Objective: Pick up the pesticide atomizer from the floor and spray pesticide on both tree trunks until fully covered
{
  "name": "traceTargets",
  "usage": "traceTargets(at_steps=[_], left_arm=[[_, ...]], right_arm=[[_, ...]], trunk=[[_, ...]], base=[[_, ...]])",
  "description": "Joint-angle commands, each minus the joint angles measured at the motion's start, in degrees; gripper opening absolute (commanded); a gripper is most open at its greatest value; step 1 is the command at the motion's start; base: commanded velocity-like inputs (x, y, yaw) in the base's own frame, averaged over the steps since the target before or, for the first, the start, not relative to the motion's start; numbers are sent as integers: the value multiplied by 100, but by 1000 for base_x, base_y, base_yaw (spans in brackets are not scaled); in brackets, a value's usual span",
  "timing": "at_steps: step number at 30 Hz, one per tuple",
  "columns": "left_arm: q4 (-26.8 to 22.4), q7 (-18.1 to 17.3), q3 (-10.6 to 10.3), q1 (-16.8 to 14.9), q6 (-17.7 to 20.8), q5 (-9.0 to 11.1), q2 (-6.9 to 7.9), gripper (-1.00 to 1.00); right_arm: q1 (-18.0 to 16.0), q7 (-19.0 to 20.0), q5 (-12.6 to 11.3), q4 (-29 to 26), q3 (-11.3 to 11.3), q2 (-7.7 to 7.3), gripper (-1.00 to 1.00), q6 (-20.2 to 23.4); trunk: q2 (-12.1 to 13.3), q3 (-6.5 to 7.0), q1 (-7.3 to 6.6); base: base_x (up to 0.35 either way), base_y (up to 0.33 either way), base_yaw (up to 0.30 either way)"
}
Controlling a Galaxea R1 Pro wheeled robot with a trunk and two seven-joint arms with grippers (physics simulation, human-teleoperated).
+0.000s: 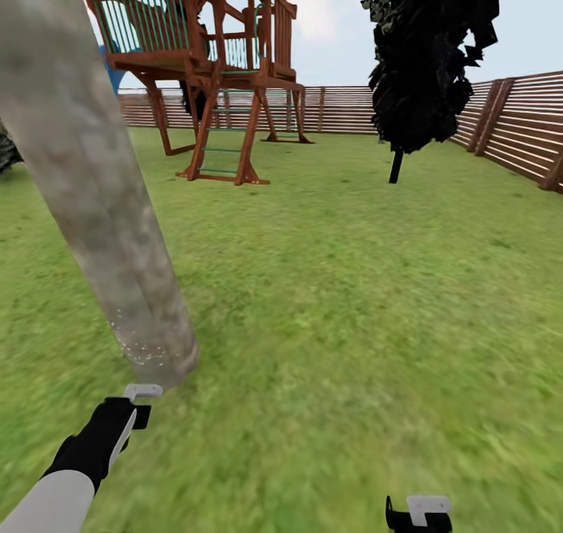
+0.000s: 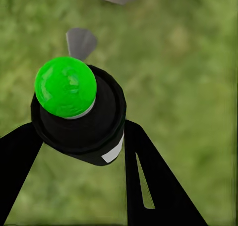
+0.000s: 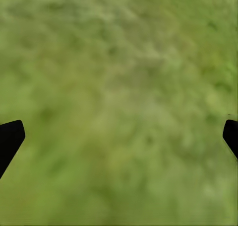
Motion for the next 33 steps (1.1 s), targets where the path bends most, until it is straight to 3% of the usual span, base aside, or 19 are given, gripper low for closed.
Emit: traceTargets(at_steps=[1,17,24,28,30,31,32,33], left_arm=[[-3,-2,0,0,0,-4,0,-100],[26,-25,-3,0,-7,4,-52,-100],[-712,-59,-33,-114,64,5,-114,-100],[-1039,-74,-67,-177,266,-5,-405,-100],[-1091,-176,-69,-236,489,-7,-349,-100],[-1097,-405,-70,-249,516,-35,-292,-100],[-1103,-647,-68,-264,527,-54,-188,-100],[-1104,-915,-61,-276,543,-60,69,-100]], right_arm=[[0,-1,1,0,0,0,100,0],[0,3,6,0,0,4,100,0],[0,-5,-2,-4,0,0,100,0],[0,-5,-2,-2,-2,-2,100,0],[0,-6,-2,0,-1,-3,100,0],[0,-6,-2,0,0,-3,100,0],[0,-6,-2,-4,0,-3,100,0],[0,-6,-2,-7,0,-3,100,0]], trunk=[[0,0,0],[0,0,0],[0,0,0],[0,0,0],[0,0,0],[0,0,0],[0,0,0],[0,0,0]], base=[[138,-269,278],[129,-222,277],[3,-2,143],[0,0,2],[0,0,0],[0,0,0],[0,0,0],[0,0,0]])
